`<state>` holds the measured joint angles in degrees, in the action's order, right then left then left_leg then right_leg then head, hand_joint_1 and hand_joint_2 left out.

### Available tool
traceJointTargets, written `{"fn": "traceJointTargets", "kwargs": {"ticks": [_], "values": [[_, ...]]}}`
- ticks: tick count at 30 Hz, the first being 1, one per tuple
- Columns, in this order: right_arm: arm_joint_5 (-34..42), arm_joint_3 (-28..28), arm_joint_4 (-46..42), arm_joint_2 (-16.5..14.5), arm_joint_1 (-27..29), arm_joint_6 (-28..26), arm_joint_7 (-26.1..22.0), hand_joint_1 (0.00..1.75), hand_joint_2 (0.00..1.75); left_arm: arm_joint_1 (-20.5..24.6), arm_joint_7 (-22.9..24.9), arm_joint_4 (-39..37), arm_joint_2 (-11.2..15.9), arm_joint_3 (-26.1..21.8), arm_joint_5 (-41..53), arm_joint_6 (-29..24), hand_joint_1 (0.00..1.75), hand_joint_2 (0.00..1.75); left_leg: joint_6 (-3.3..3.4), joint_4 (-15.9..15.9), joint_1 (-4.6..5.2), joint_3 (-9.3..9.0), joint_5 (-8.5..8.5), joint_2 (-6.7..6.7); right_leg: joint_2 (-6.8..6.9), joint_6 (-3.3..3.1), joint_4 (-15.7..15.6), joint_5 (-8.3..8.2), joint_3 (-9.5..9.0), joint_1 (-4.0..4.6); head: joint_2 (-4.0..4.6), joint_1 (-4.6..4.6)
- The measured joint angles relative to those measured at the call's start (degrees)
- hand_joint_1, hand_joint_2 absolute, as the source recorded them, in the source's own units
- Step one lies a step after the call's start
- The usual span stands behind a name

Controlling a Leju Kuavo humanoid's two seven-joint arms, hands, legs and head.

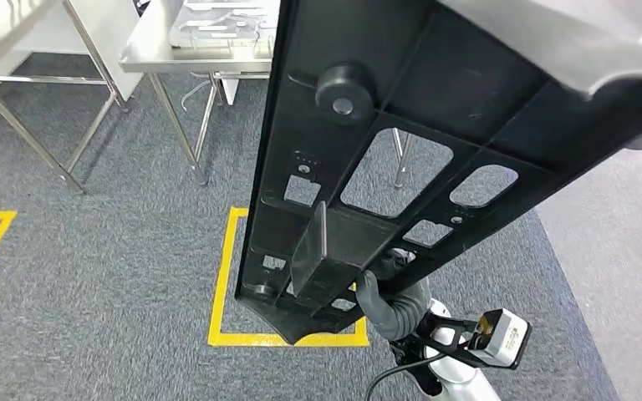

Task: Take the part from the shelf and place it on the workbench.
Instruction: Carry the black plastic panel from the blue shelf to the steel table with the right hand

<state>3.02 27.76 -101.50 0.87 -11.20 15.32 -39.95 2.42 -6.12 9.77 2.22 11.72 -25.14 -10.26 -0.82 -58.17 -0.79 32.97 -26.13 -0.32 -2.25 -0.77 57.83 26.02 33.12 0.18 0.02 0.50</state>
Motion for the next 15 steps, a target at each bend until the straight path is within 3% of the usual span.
{"fn": "traceJointTargets", "kwargs": {"ticks": [2,4,5,7,8,9,10,11,13,15], "values": [[0.0,0.0,0.0,0.0,0.0,0.0,0.0,1.75,1.75,0.1,-0.1,0.0,0.0,0.0,0.1,0.0,0.0,1.75,0.63,0.4,0.08,-0.15,-0.05,0.01,-0.09,0.63,0.0,0.05,0.1,0.0,0.0,0.0],[0.0,-0.1,-0.1,0.0,-0.1,0.0,0.0,1.75,1.75,0.1,-0.1,0.0,0.0,0.0,0.1,0.0,0.0,1.75,1.25,0.9,-0.12,-0.46,0.17,0.2,0.44,1.22,1.5,1.15,0.64,-0.03,0.0,-0.01],[0.0,-0.2,-0.1,0.0,-0.2,0.0,0.0,1.75,1.75,0.1,-0.1,0.0,0.0,0.0,0.0,-0.1,0.0,1.75,1.52,1.1,-0.24,-0.61,0.26,0.32,0.83,1.48,3.8,2.51,1.68,-0.06,0.0,-0.01],[0.1,-0.3,-0.1,0.0,-0.2,0.0,0.0,1.75,1.75,0.1,-0.1,0.0,0.0,0.0,0.0,-0.1,0.0,1.75,1.83,1.2,-0.21,-0.66,0.2,0.51,1.45,1.88,11.3,6.05,5.42,-0.35,0.0,-0.01],[0.1,-0.3,-0.1,0.0,-0.2,0.1,0.0,1.75,1.75,0.1,-0.1,0.0,0.0,0.0,-0.1,-0.2,0.0,1.75,1.87,1.2,-0.19,-0.68,0.14,0.59,1.53,2.05,14.8,7.16,7.28,-0.51,0.0,-0.01],[0.1,-0.3,-0.1,0.0,-0.1,0.1,0.0,1.75,1.75,0.0,-0.1,0.0,0.0,0.0,-0.1,-0.2,0.0,1.75,1.87,1.1,-0.19,-0.73,0.07,0.66,1.57,2.19,16.6,7.25,8.39,-0.67,0.0,-0.01],[0.1,-0.3,-0.1,0.0,-0.1,0.1,0.0,1.75,1.75,0.0,0.0,0.0,0.0,0.0,-0.1,-0.2,0.0,1.75,1.8,1.1,-0.2,-0.83,-0.03,0.7,1.65,2.29,16.1,6.18,8.34,-0.83,0.0,0.0],[0.1,-0.3,-0.1,0.0,-0.1,0.1,0.0,1.75,1.75,0.0,0.0,0.0,0.0,0.0,-0.2,-0.2,0.0,1.75,1.67,1.1,-0.21,-1.02,-0.17,0.72,1.81,2.32,13.2,4.2,7.09,-0.97,0.0,0.0],[0.1,-0.3,-0.1,0.0,-0.3,0.1,0.0,1.75,1.75,0.0,0.0,0.0,0.0,0.0,-0.2,-0.2,0.0,1.75,1.2,1.1,-0.16,-1.46,-0.56,0.74,2.4,2.16,4.9,0.44,3.05,-0.98,0.0,-0.01],[0.2,-0.3,-0.1,-0.1,-0.5,0.1,0.0,1.75,1.75,0.1,0.0,0.0,0.0,0.0,-0.4,-0.2,0.0,1.75,0.53,1.0,0.0,-1.66,-0.97,0.8,2.65,1.63,0.5,-0.52,0.97,-0.71,0.0,-0.01]]}}
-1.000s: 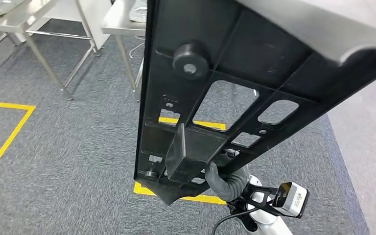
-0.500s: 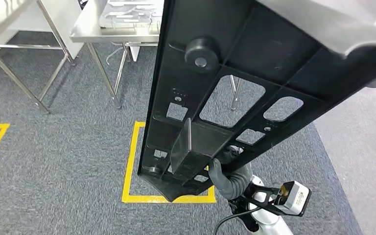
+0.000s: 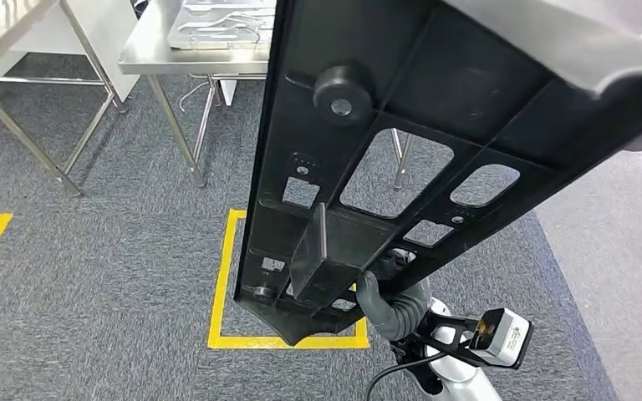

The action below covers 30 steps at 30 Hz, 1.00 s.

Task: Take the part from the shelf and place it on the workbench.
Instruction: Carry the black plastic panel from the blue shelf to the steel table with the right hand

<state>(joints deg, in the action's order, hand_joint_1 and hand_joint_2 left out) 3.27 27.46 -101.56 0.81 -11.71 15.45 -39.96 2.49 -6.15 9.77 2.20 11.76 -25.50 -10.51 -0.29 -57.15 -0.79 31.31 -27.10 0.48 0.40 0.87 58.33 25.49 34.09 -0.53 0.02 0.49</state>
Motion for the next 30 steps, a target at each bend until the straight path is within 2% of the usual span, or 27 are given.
{"fn": "traceJointTargets", "kwargs": {"ticks": [3,5,6,8,9,10,11,13,14,15,18,19,21,23,24,25,26,27,28,29,30], "values": [[0.2,0.0,0.1,-0.2,-0.3,0.0,0.0,1.75,1.75,0.1,-0.1,0.0,0.0,0.0,-0.1,-0.2,0.0,1.75,-1.08,0.0,-0.14,-0.34,-0.65,0.21,-0.4,-1.19,-0.5,0.54,-0.33,0.19,0.0,0.01],[0.3,0.0,0.1,-0.5,-0.5,0.0,0.0,1.75,1.75,0.1,-0.3,0.0,0.0,0.0,-0.1,-0.3,0.0,1.75,-1.56,-2.9,-0.34,0.75,-2.15,0.18,-0.52,-2.02,-0.8,0.78,-1.08,0.06,0.0,0.01],[0.3,0.0,0.1,-0.6,-0.6,0.0,0.0,1.75,1.75,0.1,-0.4,0.0,0.0,0.0,-0.1,-0.3,0.0,1.75,-1.68,-6.2,-0.4,2.44,-3.54,0.11,-0.52,-2.35,-0.9,0.98,-1.48,0.05,0.0,0.01],[0.4,0.0,0.2,-0.7,-0.6,0.0,0.0,1.75,1.75,0.0,-0.4,0.0,0.0,0.0,-0.1,-0.3,0.0,1.75,-1.81,-14.5,-0.39,7.37,-6.38,0.06,-0.6,-2.78,-0.9,1.58,-2.11,0.29,0.0,0.01],[0.4,0.0,0.3,-0.7,-0.6,0.0,0.0,1.75,1.75,0.0,-0.4,0.0,0.0,0.0,-0.2,-0.3,0.0,1.75,-1.77,-17.3,-0.37,9.35,-6.71,0.04,-0.73,-2.87,-0.9,1.91,-2.48,0.44,0.0,0.01],[0.4,0.0,0.4,-0.7,-0.5,0.0,0.0,1.75,1.75,-0.1,-0.4,0.0,0.0,0.0,-0.2,-0.3,0.0,1.75,-1.6,-17.9,-0.33,10.29,-5.76,0.03,-0.91,-2.91,-0.9,2.3,-2.96,0.58,0.0,0.01],[0.4,0.0,0.5,-0.8,-0.5,0.0,0.0,1.75,1.75,-0.2,-0.4,0.0,0.0,0.0,-0.2,-0.3,0.0,1.75,-1.3,-16.0,-0.23,10.0,-3.68,0.01,-1.1,-2.9,-0.9,2.72,-3.55,0.71,0.0,0.01],[0.3,0.0,0.5,-0.9,-0.5,0.1,0.0,1.75,1.75,-0.4,-0.4,0.0,0.1,0.0,-0.3,-0.2,0.0,1.75,-0.3,-8.0,0.23,7.04,1.36,-0.12,-1.32,-2.73,-0.9,3.72,-4.88,0.93,0.0,0.01],[0.3,0.0,0.5,-1.0,-0.5,0.1,0.0,1.75,1.75,-0.4,-0.5,0.0,0.2,0.0,-0.3,-0.1,0.0,1.75,0.18,-4.5,0.48,5.54,2.75,-0.18,-1.4,-2.52,-0.9,4.19,-5.33,1.01,0.0,0.01],[0.2,0.0,0.5,-1.1,-0.5,0.1,0.0,1.75,1.75,-0.4,-0.5,0.0,0.3,0.0,-0.3,0.0,0.0,1.75,0.57,-2.2,0.75,4.52,3.27,-0.25,-1.42,-2.25,-1.1,4.53,-5.65,1.01,0.0,0.01],[0.0,0.0,0.6,-1.2,-0.5,0.0,0.0,1.75,1.75,-0.2,-0.6,0.0,0.3,0.0,-0.3,0.1,0.0,1.75,1.33,-0.2,0.88,3.16,2.64,-0.37,-1.35,-1.13,-0.6,4.23,-5.93,0.85,0.0,0.01],[-0.1,0.0,0.6,-1.3,-0.6,-0.2,0.0,1.75,1.75,-0.3,-0.6,0.0,0.3,0.0,-0.3,0.1,0.0,1.75,1.58,0.4,0.75,2.48,2.51,-0.38,-1.26,-0.75,0.6,4.01,-5.52,0.83,0.0,0.01],[-0.2,0.0,0.6,-1.3,-0.7,-0.5,0.0,1.75,1.75,-0.4,-0.6,0.0,0.3,0.0,-0.1,0.3,0.0,1.75,1.94,1.2,0.53,1.13,2.1,-0.37,-1.09,-0.18,5.4,4.87,-2.65,0.67,0.0,0.01],[-0.3,-0.1,0.6,-1.3,-0.5,-0.9,0.0,1.75,1.75,-0.3,-0.7,0.0,0.3,0.0,0.1,0.4,0.0,1.75,2.14,1.3,0.56,0.16,1.29,-0.37,-1.03,0.36,12.1,7.54,2.22,0.37,0.0,0.01],[-0.3,-0.1,0.6,-1.3,-0.3,-1.0,0.0,1.75,1.75,-0.3,-0.7,0.0,0.3,0.0,0.2,0.5,0.0,1.75,2.14,1.3,0.55,-0.36,0.8,-0.39,-1.02,0.64,14.3,8.69,4.32,0.19,0.0,0.01],[-0.3,-0.1,0.6,-1.3,-0.1,-1.0,0.0,1.75,1.75,-0.4,-0.7,0.0,0.3,0.0,0.2,0.5,0.0,1.75,2.07,1.3,0.54,-1.03,0.24,-0.42,-1.0,0.86,14.9,8.98,5.68,0.01,0.0,0.01],[-0.3,-0.2,0.6,-1.3,0.0,-1.0,0.0,1.75,1.75,-0.5,-0.7,0.0,0.3,0.0,0.3,0.5,0.0,1.75,1.95,1.3,0.51,-1.83,-0.38,-0.45,-0.93,0.94,13.4,7.98,6.03,-0.17,0.0,0.01],[-0.3,-0.3,0.6,-1.3,0.1,-1.0,0.0,1.75,1.75,-0.5,-0.7,0.0,0.3,0.0,0.3,0.5,0.0,1.75,1.76,1.3,0.49,-2.73,-1.05,-0.46,-0.8,0.92,10.2,5.74,5.56,-0.34,0.0,0.01],[-0.3,-0.3,0.6,-1.3,0.2,-1.1,0.0,1.75,1.75,-0.6,-0.7,-0.1,0.3,0.0,0.3,0.5,0.0,1.75,1.55,1.3,0.47,-3.49,-1.74,-0.46,-0.56,0.83,6.3,2.54,4.72,-0.47,0.0,0.01],[-0.3,-0.4,0.6,-1.3,0.3,-1.1,0.0,1.75,1.75,-0.6,-0.7,-0.1,0.3,0.0,0.3,0.5,0.0,1.75,1.27,1.3,0.49,-4.16,-2.4,-0.45,-0.29,0.64,3.0,0.02,3.98,-0.39,0.0,0.01],[-0.3,-0.5,0.7,-1.2,0.5,-1.1,0.0,1.75,1.75,-0.5,-0.7,-0.1,0.3,0.0,0.3,0.5,0.0,1.75,0.92,1.3,0.5,-4.53,-2.97,-0.42,-0.15,0.32,0.9,-1.75,3.48,-0.21,0.0,0.04]]}}
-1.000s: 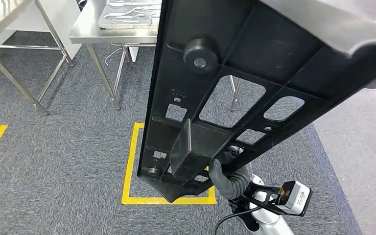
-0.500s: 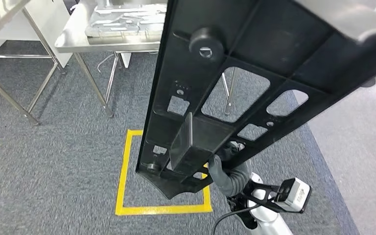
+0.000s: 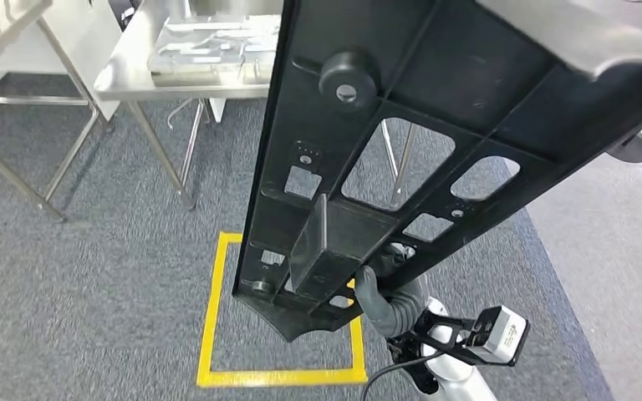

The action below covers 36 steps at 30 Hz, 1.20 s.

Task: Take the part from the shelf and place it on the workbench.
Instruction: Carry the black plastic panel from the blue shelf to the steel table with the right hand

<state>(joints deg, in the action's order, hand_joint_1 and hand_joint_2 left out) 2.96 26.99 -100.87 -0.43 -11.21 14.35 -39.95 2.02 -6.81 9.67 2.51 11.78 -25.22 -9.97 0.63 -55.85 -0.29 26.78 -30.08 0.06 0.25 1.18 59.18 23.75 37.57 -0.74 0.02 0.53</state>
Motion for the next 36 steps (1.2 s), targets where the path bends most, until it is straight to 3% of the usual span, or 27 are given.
{"fn": "traceJointTargets", "kwargs": {"ticks": [1,3,5,7,9,10,11,12,14,16,19,21,24,25,27,32,34,36], "values": [[0.0,-0.1,0.0,0.0,0.2,0.0,0.0,1.75,1.75,0.1,0.0,0.0,0.0,0.0,0.0,0.0,0.0,1.75,-0.37,-0.1,-0.01,-0.32,-0.39,0.07,-0.01,-0.42,-1.0,-0.79,-0.2,0.2,0.0,0.02],[0.0,-0.2,0.1,0.0,0.3,0.0,0.0,1.75,1.75,0.3,0.1,0.0,0.0,0.0,0.0,0.0,0.0,1.75,-1.08,-0.6,-0.18,-0.65,-0.62,0.24,-0.4,-1.47,-1.2,-0.31,-0.76,0.46,-0.01,0.04],[0.0,-0.2,0.0,0.0,0.3,0.0,0.0,1.75,1.75,0.4,0.1,0.0,0.0,0.1,0.0,0.0,0.0,1.75,-1.54,-4.0,-0.41,0.73,-0.23,0.28,-0.62,-2.27,-1.5,0.35,-1.92,0.4,-0.01,0.03],[0.0,-0.2,0.0,0.0,0.5,0.1,0.0,1.75,1.75,0.5,0.1,0.0,-0.1,0.1,-0.1,0.0,0.0,1.75,-1.85,-10.8,-0.5,4.99,-1.28,0.23,-0.61,-2.78,-1.7,1.25,-3.14,0.42,-0.01,0.03],[0.0,-0.2,0.1,0.0,0.6,0.1,0.0,1.75,1.75,0.4,0.1,0.0,-0.1,0.1,-0.3,-0.1,0.0,1.75,-2.05,-16.9,-0.5,9.98,-4.39,0.21,-0.72,-2.97,-1.7,2.37,-4.41,0.54,0.0,0.03],[0.0,-0.2,0.1,0.0,0.7,0.2,0.0,1.75,1.75,0.3,0.1,0.0,-0.1,0.1,-0.4,-0.1,0.0,1.75,-2.07,-18.1,-0.49,11.68,-5.48,0.21,-0.85,-2.99,-1.7,2.98,-5.19,0.58,0.0,0.03],[0.0,-0.2,0.1,-0.1,0.8,0.2,0.0,1.75,1.75,0.1,0.1,0.0,-0.1,0.1,-0.4,-0.2,0.0,1.75,-1.98,-17.3,-0.49,12.42,-5.42,0.21,-0.99,-2.96,-1.7,3.59,-6.04,0.6,0.0,0.03],[0.0,-0.2,0.1,-0.1,0.8,0.1,0.0,1.75,1.75,0.0,0.1,0.0,-0.1,0.1,-0.5,-0.2,0.0,1.75,-1.82,-14.7,-0.47,12.32,-3.87,0.21,-1.1,-2.87,-1.7,4.26,-6.98,0.61,0.0,0.03],[0.0,-0.2,0.1,-0.1,0.8,0.0,0.0,1.75,1.75,-0.2,0.1,0.0,-0.1,0.1,-0.5,-0.2,0.0,1.75,-1.26,-7.5,-0.29,10.88,2.14,0.18,-1.21,-2.5,-1.7,5.61,-8.69,0.66,0.0,0.03],[-0.1,-0.2,0.2,-0.1,0.8,-0.3,0.0,1.75,1.75,-0.2,0.1,-0.1,0.0,0.1,-0.5,-0.2,0.0,1.75,-0.67,-3.3,0.01,9.82,5.7,0.09,-1.3,-1.87,-1.7,6.7,-9.77,0.78,0.0,0.03],[-0.4,-0.2,0.4,-0.1,0.9,-1.3,0.0,1.75,1.75,0.0,0.0,-0.1,-0.1,0.1,-0.5,-0.2,0.0,1.75,0.39,-2.5,-0.01,8.59,5.61,-0.25,-1.19,-0.6,-0.8,6.91,-10.38,0.78,0.0,0.02],[-0.8,-0.2,0.6,-0.1,0.8,-2.1,0.0,1.75,1.75,-0.1,-0.1,-0.1,-0.1,0.1,-0.5,-0.2,0.0,1.75,1.09,-2.1,-0.15,7.49,5.29,-0.57,-0.94,0.01,2.8,7.74,-8.74,0.65,-0.01,0.01],[-1.0,-0.2,1.0,-0.1,1.2,-2.6,0.0,1.75,1.75,0.0,-0.1,-0.1,-0.1,0.1,-0.5,-0.3,0.0,1.75,1.54,-2.0,-0.09,6.6,4.31,-1.1,-0.8,0.42,12.3,11.75,-2.0,0.39,0.0,0.02],[-0.9,-0.2,1.1,-0.1,1.4,-2.4,0.0,1.75,1.75,0.0,-0.1,-0.1,-0.1,0.1,-0.6,-0.4,0.0,1.75,1.57,-2.0,-0.06,6.17,3.89,-1.28,-0.79,0.43,13.9,12.41,-0.24,0.35,0.0,0.02],[-0.5,-0.2,1.2,-0.1,1.7,-1.9,0.0,1.75,1.75,-0.3,0.1,-0.1,-0.2,0.1,-0.9,-0.6,0.0,1.75,1.54,-2.0,0.03,5.0,3.0,-1.5,-0.78,0.25,12.2,10.66,0.83,0.37,0.0,0.02],[-0.2,-0.2,1.2,-0.1,1.7,-1.4,0.0,1.75,1.75,-0.4,0.1,-0.1,-0.4,0.1,-1.1,-0.9,0.0,1.75,1.21,-1.9,0.17,3.48,1.77,-1.65,-0.77,-0.51,4.0,4.87,-1.09,0.67,0.0,-0.01],[-0.1,-0.4,1.2,-0.1,1.6,-1.1,0.0,1.75,1.75,-0.3,0.0,-0.1,-0.6,0.1,-1.2,-1.0,0.0,1.75,0.33,-2.3,0.23,2.22,1.12,-1.62,-0.8,-1.67,-0.8,2.09,-2.8,1.12,-0.01,0.01],[0.1,-0.5,1.1,-0.1,1.4,-1.1,0.0,1.75,1.75,-0.1,-0.1,-0.1,-0.7,0.1,-1.2,-1.0,0.0,1.75,-0.44,-3.6,0.14,1.69,0.5,-1.33,-0.7,-2.57,-1.7,1.94,-4.26,1.07,-0.01,0.04]]}}
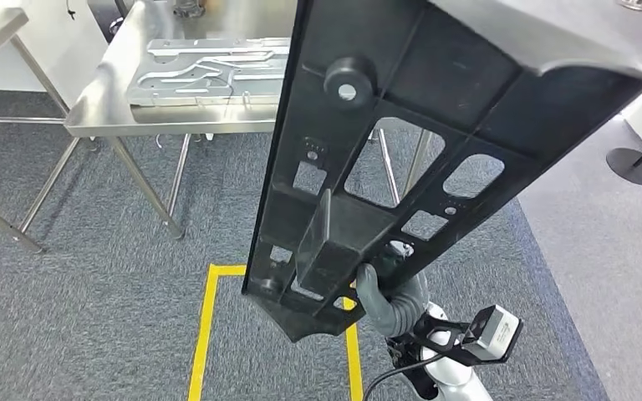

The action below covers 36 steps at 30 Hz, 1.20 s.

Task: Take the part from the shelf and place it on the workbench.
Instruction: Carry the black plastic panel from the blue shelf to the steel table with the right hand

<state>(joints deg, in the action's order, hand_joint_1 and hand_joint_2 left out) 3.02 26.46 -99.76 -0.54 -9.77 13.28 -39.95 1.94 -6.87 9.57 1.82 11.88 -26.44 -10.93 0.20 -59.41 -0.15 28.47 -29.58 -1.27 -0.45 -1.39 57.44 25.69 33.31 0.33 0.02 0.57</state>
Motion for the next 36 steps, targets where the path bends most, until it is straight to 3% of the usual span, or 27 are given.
{"fn": "traceJointTargets", "kwargs": {"ticks": [2,4,5,6,7,9,10,12,15,17,20,21,22,23,25,27,30,32,35,36], "values": [[0.1,0.0,0.0,0.0,-0.2,-0.1,0.0,1.75,1.75,0.2,-0.1,0.0,0.0,0.0,0.0,0.1,0.0,1.75,-0.46,-4.6,-0.18,2.31,-1.79,0.31,0.25,-0.35,-0.4,0.2,-1.12,-0.27,0.01,-0.01],[0.1,-0.1,0.0,-0.1,-0.3,-0.4,0.0,1.75,1.75,0.3,-0.2,0.0,0.0,0.0,0.1,0.1,0.0,1.75,-0.99,-11.6,-0.43,7.01,-4.5,0.49,0.4,-0.46,-0.4,0.85,-1.69,-0.34,0.01,0.0],[0.1,-0.1,0.0,-0.1,-0.2,-0.6,0.0,1.75,1.75,0.3,-0.2,0.0,0.0,0.0,0.2,0.1,0.0,1.75,-1.17,-13.8,-0.57,9.0,-5.34,0.57,0.41,-0.37,-0.4,1.21,-1.99,-0.39,0.01,0.0],[0.1,-0.1,0.0,-0.1,-0.2,-0.8,0.0,1.75,1.75,0.2,-0.2,0.0,0.0,0.0,0.2,0.2,0.0,1.75,-1.3,-14.3,-0.69,10.14,-5.14,0.66,0.37,-0.26,-0.4,1.6,-2.41,-0.47,0.01,0.0],[0.1,-0.1,-0.1,-0.1,-0.1,-0.9,0.0,1.75,1.75,0.1,-0.2,0.0,0.0,0.0,0.3,0.2,0.0,1.75,-1.42,-12.6,-0.81,10.24,-3.62,0.75,0.32,-0.08,-0.4,2.04,-2.98,-0.58,0.01,0.01],[0.1,-0.1,-0.2,-0.1,-0.1,-1.0,0.0,1.75,1.75,-0.2,-0.2,0.0,0.1,0.0,0.4,0.2,0.0,1.75,-1.67,-5.3,-1.04,8.4,1.77,1.05,0.34,0.47,-0.4,3.03,-4.27,-0.77,0.01,0.0],[0.1,-0.1,-0.3,-0.1,0.0,-1.0,0.0,1.75,1.75,-0.2,-0.3,0.0,0.1,0.0,0.4,0.2,0.0,1.75,-1.51,-2.1,-1.0,7.51,3.3,1.2,0.37,0.82,-0.4,3.5,-4.74,-0.77,0.01,0.0],[0.1,-0.1,-0.6,-0.1,0.0,-0.9,0.0,1.75,1.75,-0.1,-0.3,0.0,0.2,0.0,0.5,0.2,0.0,1.75,-0.67,0.6,-0.81,6.75,4.31,1.32,0.47,1.68,-0.3,4.11,-5.26,-0.68,0.01,-0.01],[0.1,-0.3,-1.2,-0.2,-0.1,-0.7,0.0,1.75,1.75,-0.1,-0.4,0.0,0.2,0.0,0.5,0.2,0.0,1.75,0.71,1.0,-0.8,5.81,4.18,1.02,0.5,2.87,0.8,4.3,-5.47,-0.75,0.0,-0.01],[0.0,-0.5,-1.5,-0.3,-0.2,-0.7,0.0,1.75,1.75,-0.1,-0.6,0.0,0.2,0.0,0.5,0.2,0.0,1.75,1.36,1.2,-0.8,4.95,3.8,0.92,0.47,3.29,5.5,5.33,-2.9,-0.91,0.0,-0.01],[-0.1,-0.6,-1.6,-0.3,-0.1,-0.7,0.0,1.75,1.75,0.0,-0.7,0.0,0.3,0.0,0.6,0.1,0.0,1.75,1.87,1.3,-0.51,4.02,2.76,0.84,0.45,3.42,15.6,9.28,4.46,-0.99,0.01,-0.01],[-0.2,-0.6,-1.6,-0.3,0.1,-0.6,0.0,1.75,1.75,0.0,-0.7,0.0,0.3,0.0,0.6,0.1,0.0,1.75,1.92,1.3,-0.37,3.52,2.31,0.77,0.45,3.31,16.5,9.9,5.97,-0.99,0.01,-0.01],[-0.2,-0.8,-1.7,-0.4,0.3,-0.2,0.0,1.75,1.75,-0.1,-0.6,0.0,0.3,0.0,0.7,0.0,0.0,1.75,1.94,1.3,-0.23,2.87,1.8,0.75,0.45,3.07,15.5,9.31,6.5,-0.96,0.01,-0.01],[-0.2,-1.0,-1.9,-0.4,0.6,0.2,0.0,1.75,1.75,-0.1,-0.6,0.0,0.3,0.0,0.7,-0.1,0.0,1.75,1.94,1.3,-0.09,2.13,1.27,0.76,0.5,2.7,12.8,7.58,6.16,-0.84,0.01,-0.01],[0.3,-1.4,-2.1,-0.5,0.9,1.1,0.0,1.75,1.75,-0.1,-0.5,0.0,0.2,0.0,0.7,-0.2,0.0,1.75,1.8,1.3,0.14,0.75,0.11,0.92,1.15,1.52,5.5,1.75,4.5,-0.24,0.01,0.01],[1.0,-1.8,-2.3,-0.6,1.0,1.8,0.0,1.75,1.75,0.0,-0.5,0.0,0.2,0.0,0.7,-0.2,0.0,1.75,1.25,1.5,0.15,-0.39,-0.83,1.15,1.6,0.73,1.7,-1.52,3.46,0.46,0.0,-0.07],[1.4,-2.5,-2.7,-1.1,1.1,2.1,0.0,1.75,1.75,0.1,-0.4,0.0,0.2,0.0,0.7,0.0,0.0,1.75,0.26,-0.1,0.01,-1.21,-0.56,1.61,0.8,0.05,0.4,-1.22,1.62,0.55,0.0,-0.15],[1.2,-2.9,-3.0,-1.3,1.1,1.6,0.0,1.75,1.75,0.3,-0.4,0.0,0.2,0.0,0.8,0.1,0.0,1.75,-0.15,-4.3,-0.11,0.65,-0.96,1.62,0.57,-0.48,-0.2,-0.62,-0.03,0.2,0.0,-0.13],[0.8,-3.4,-3.2,-1.5,1.7,0.7,0.0,1.75,1.75,0.5,-0.5,0.0,0.4,0.0,0.8,0.1,0.0,1.75,-1.11,-13.3,-0.5,7.3,-5.13,1.54,0.34,-0.72,-0.4,0.79,-1.48,-0.02,0.01,-0.13],[0.6,-3.6,-3.2,-1.5,2.1,0.5,0.0,1.75,1.75,0.4,-0.5,0.0,0.4,0.0,0.8,0.1,0.0,1.75,-1.42,-14.5,-0.62,9.01,-6.23,1.54,0.18,-0.63,-0.4,1.32,-2.04,-0.1,0.01,-0.14]]}}
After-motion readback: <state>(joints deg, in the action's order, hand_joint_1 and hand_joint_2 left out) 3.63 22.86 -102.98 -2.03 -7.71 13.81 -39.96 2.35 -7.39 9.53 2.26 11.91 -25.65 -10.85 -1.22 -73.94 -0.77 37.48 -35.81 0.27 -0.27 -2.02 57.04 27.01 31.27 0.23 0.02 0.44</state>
